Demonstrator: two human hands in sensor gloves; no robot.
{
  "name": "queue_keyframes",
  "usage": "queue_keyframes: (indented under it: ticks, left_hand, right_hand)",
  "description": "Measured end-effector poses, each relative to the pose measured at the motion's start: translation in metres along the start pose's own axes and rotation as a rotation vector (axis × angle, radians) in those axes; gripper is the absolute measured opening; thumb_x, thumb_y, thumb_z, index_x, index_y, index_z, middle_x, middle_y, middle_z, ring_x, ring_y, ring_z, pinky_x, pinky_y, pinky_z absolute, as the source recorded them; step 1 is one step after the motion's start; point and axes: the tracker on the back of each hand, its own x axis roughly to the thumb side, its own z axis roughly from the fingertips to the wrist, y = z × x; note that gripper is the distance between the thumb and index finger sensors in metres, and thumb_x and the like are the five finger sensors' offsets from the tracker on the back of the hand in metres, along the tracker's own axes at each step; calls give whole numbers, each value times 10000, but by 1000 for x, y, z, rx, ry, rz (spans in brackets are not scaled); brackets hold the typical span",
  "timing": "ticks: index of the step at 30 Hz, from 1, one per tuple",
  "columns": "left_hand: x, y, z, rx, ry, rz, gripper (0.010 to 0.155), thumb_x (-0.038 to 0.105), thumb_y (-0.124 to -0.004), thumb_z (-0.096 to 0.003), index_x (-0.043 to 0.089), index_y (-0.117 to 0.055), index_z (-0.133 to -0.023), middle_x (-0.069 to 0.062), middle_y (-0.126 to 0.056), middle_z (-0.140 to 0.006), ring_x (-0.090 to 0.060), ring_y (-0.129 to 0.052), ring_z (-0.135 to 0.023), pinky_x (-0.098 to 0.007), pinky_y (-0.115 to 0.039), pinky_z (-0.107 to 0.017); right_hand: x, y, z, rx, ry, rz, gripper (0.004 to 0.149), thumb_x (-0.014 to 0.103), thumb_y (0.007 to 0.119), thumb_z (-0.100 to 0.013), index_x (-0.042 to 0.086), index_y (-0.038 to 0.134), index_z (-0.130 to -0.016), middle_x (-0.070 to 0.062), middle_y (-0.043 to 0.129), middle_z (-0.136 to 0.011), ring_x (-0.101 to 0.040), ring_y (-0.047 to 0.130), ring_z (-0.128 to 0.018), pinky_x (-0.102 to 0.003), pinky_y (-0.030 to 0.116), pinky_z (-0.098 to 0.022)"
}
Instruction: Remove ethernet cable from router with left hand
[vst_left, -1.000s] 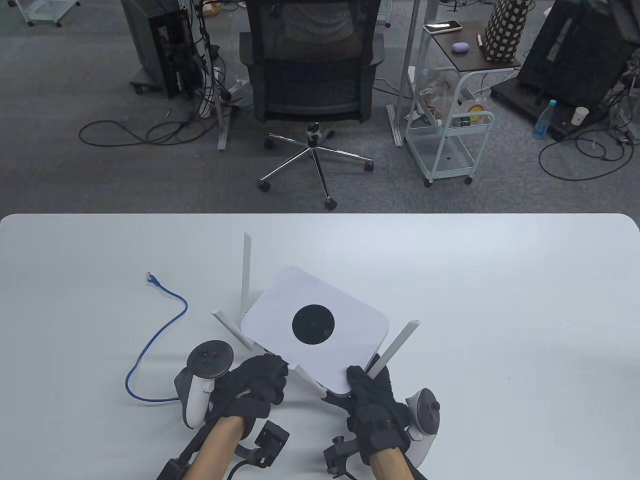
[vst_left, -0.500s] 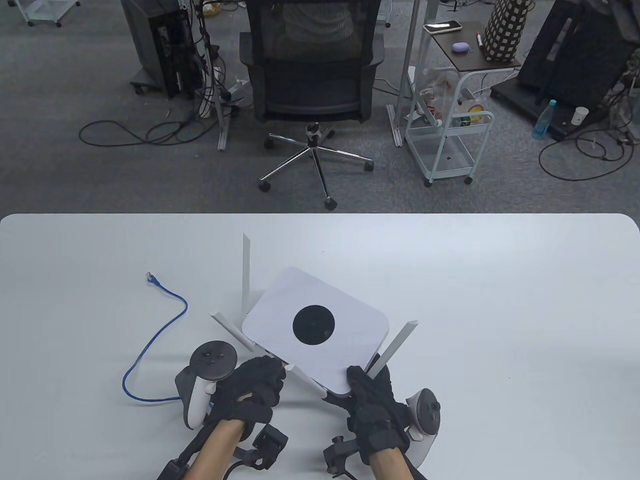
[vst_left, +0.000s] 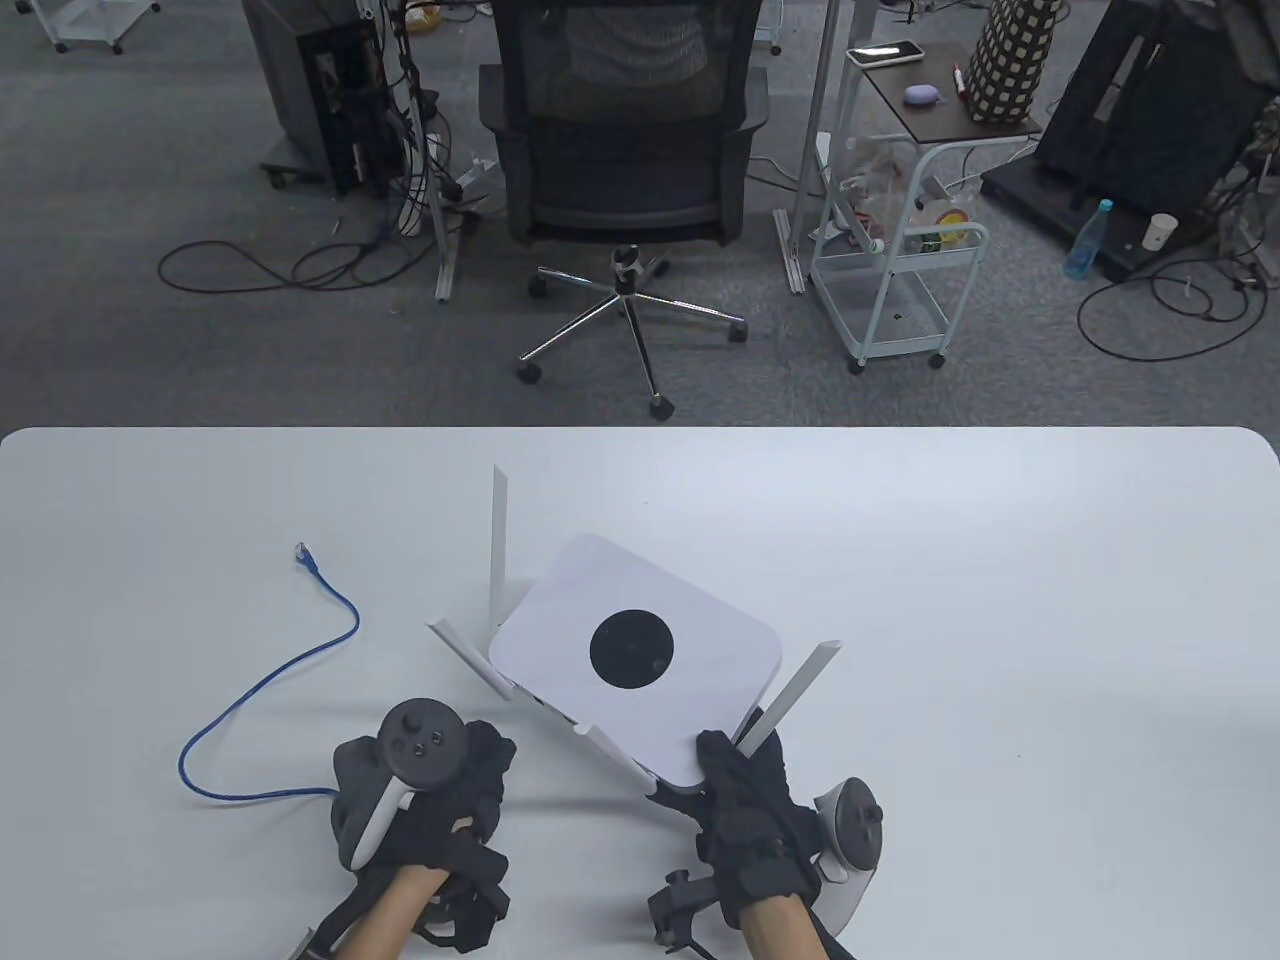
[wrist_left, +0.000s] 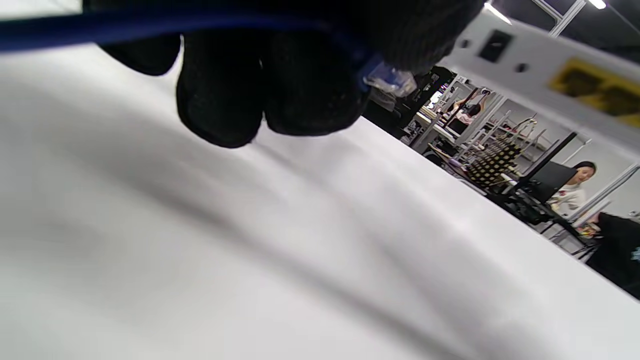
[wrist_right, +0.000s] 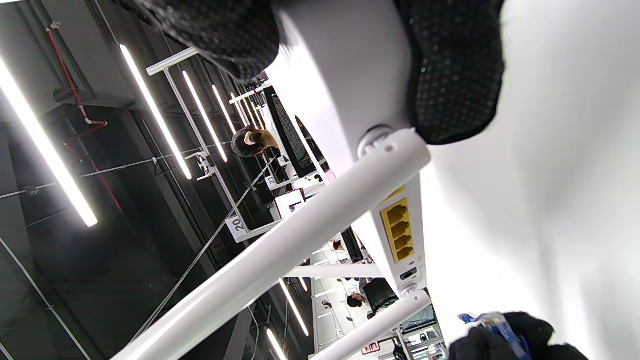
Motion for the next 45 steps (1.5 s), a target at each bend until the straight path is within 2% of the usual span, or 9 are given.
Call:
queue_keyframes:
  ticks: [3,7,9,15,21,27,38,42,45]
  left_hand:
    - [-12,0,-2,22,5,-51,505,370,-693,-566,96,-798,-976,-151,-986,-762,-416,-947,-766,-661,-621,-660]
    - [-22,0,1,36,-2,-60,582,418,-671,-574,114,-716,-1068,-205,-884,-983,-469,-847,-901,-683,-564,-695]
    - [-24,2,4,50,-28,-37,607,437,-663,-575,124,-687,-1095,-222,-828,-1049,-489,-794,-951,-688,-544,-705]
    - [-24,19,24,177,-118,-79,660,465,-657,-573,162,-588,-1156,-222,-656,-1189,-496,-627,-1080,-699,-452,-753]
    - [-31,29,38,294,-130,-192,753,545,-647,-560,252,-412,-1213,-153,-392,-1312,-442,-396,-1207,-678,-290,-821]
    - [-40,28,38,262,-111,-169,797,585,-647,-542,284,-351,-1218,-127,-294,-1331,-425,-301,-1231,-666,-225,-826]
    - [-49,33,41,252,-88,-127,781,574,-651,-543,258,-403,-1213,-149,-338,-1321,-434,-329,-1220,-667,-245,-818]
    - [-50,34,41,250,-84,-117,779,571,-652,-543,255,-410,-1212,-153,-348,-1319,-435,-331,-1218,-667,-247,-817]
    - [-49,34,41,247,-84,-118,777,568,-653,-544,249,-416,-1211,-154,-356,-1317,-439,-336,-1216,-668,-251,-815]
  right_hand:
    - [0,0,0,-4,4,3,803,297,722,-584,-18,152,-1052,-275,496,-1025,-437,776,-807,-490,840,-505]
    - [-1,-1,0,-12,9,6,803,296,724,-583,-18,152,-1053,-276,496,-1024,-439,775,-806,-490,840,-505]
    - [-1,-1,0,-14,11,8,802,297,723,-584,-17,152,-1053,-276,497,-1024,-437,776,-806,-493,840,-502]
    - [-1,-2,0,-21,17,8,803,297,723,-584,-18,152,-1052,-276,496,-1024,-438,776,-805,-492,840,-502]
    - [-1,-3,0,-24,25,22,805,300,725,-584,-20,154,-1052,-278,495,-1024,-439,776,-804,-491,840,-502]
    - [-3,-3,1,-26,52,55,812,301,733,-580,-32,159,-1048,-290,495,-1020,-445,776,-799,-492,841,-498]
    - [-8,-6,-2,-34,88,123,852,285,754,-564,-62,142,-1044,-333,454,-1026,-484,743,-810,-519,821,-509]
    - [-11,-8,-3,-31,102,95,858,276,731,-569,-68,102,-1040,-346,425,-1033,-493,720,-830,-523,810,-528]
    - [-8,-9,-5,-68,93,182,842,260,696,-572,-96,82,-1025,-376,449,-1012,-503,736,-810,-511,815,-515]
